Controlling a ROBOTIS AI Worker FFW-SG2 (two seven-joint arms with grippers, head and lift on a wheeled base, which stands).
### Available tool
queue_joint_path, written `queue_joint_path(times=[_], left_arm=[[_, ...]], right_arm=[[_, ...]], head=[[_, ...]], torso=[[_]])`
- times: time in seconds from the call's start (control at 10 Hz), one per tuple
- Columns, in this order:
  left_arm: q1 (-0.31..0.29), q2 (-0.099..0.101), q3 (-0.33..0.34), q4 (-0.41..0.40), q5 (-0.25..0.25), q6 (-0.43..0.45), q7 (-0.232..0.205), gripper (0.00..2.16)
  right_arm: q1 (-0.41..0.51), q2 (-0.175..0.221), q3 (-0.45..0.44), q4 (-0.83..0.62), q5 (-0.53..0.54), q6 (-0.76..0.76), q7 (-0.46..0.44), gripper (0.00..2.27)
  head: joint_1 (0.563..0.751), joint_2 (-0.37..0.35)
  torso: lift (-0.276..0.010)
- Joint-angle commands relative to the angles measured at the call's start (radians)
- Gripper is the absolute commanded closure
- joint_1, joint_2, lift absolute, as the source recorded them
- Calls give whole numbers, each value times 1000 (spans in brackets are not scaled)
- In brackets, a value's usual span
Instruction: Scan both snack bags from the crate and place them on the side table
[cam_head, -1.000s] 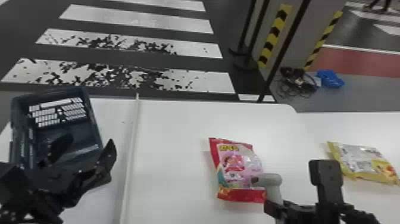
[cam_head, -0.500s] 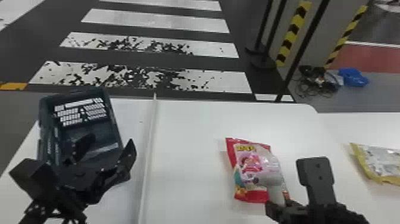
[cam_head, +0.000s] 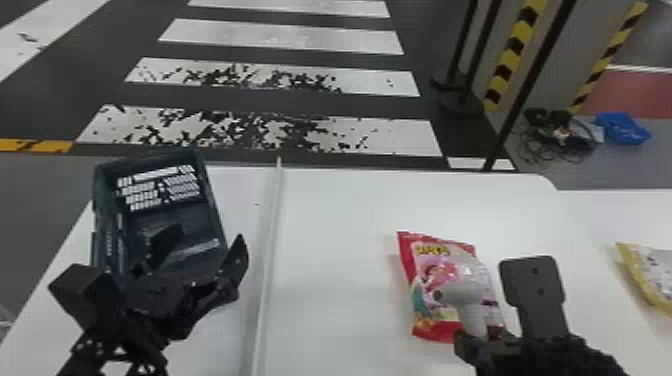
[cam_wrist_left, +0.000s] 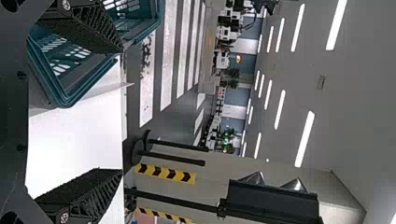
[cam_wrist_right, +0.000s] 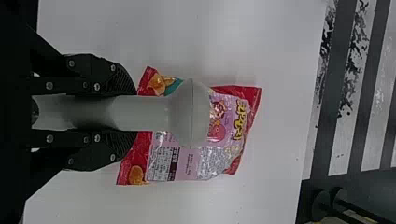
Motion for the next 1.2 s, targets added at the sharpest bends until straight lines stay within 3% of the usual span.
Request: queue_joint_path(times=[0.0,0.5,1.1], left_arm=[[1,2,1,0,1,0,0,83],[1,3,7,6,1,0,0,83],[1,3,7,9,3,0,0,83]], right_arm=[[-12,1,5,31,1,-8,-6,2256],[-60,1,7,149,-1,-72,-15,2256],[-60,1,2,153,3,-72,-17,2256]], head=[[695,-78],[695,-65],[695,-68]], torso=[[-95],[-95],[-95]])
